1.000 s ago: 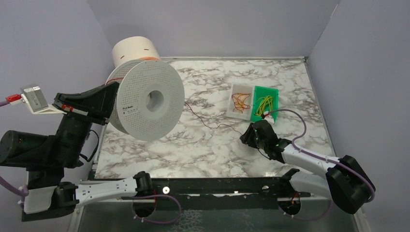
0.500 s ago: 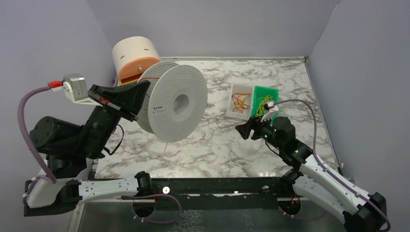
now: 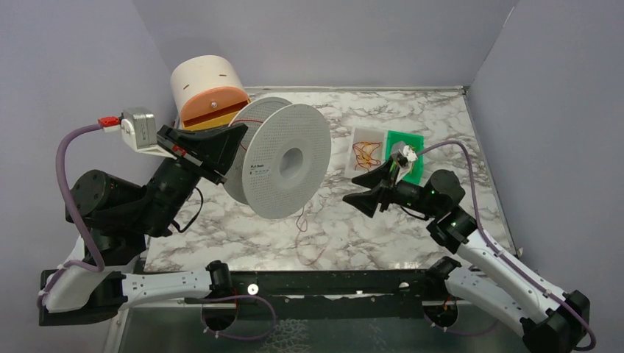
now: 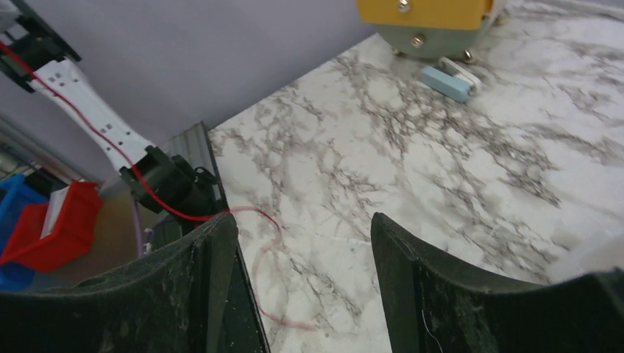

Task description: Wrap the cables

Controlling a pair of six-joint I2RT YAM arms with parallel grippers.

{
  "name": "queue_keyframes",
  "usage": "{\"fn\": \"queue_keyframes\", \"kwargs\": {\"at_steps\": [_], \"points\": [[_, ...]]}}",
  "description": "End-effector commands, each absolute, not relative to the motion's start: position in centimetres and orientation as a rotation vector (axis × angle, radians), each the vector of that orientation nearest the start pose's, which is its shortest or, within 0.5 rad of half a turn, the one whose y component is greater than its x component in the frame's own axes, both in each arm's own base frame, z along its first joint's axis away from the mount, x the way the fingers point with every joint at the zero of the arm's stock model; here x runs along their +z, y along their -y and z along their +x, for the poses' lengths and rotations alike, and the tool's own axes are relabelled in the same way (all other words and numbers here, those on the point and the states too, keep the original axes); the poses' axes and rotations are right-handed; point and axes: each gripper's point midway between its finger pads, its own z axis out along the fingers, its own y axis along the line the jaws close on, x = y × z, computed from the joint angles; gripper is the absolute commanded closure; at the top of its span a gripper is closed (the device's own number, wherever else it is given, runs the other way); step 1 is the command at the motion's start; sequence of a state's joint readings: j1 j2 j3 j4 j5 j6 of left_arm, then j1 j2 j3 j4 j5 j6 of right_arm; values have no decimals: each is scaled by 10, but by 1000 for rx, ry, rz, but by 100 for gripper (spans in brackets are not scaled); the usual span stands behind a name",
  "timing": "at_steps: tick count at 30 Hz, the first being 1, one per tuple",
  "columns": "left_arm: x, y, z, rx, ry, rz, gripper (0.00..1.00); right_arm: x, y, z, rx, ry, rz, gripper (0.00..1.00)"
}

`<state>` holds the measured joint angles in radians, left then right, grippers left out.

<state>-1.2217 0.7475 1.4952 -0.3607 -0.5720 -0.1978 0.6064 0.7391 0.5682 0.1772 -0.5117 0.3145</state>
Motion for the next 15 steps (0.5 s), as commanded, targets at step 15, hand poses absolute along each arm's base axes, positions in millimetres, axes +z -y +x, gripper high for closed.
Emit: {"fn": "queue_keyframes", "kwargs": {"at_steps": [15], "points": [[562,196,155,-995,-1254,102,100,352,-291,143,1486,-1182,-910,28]]}}
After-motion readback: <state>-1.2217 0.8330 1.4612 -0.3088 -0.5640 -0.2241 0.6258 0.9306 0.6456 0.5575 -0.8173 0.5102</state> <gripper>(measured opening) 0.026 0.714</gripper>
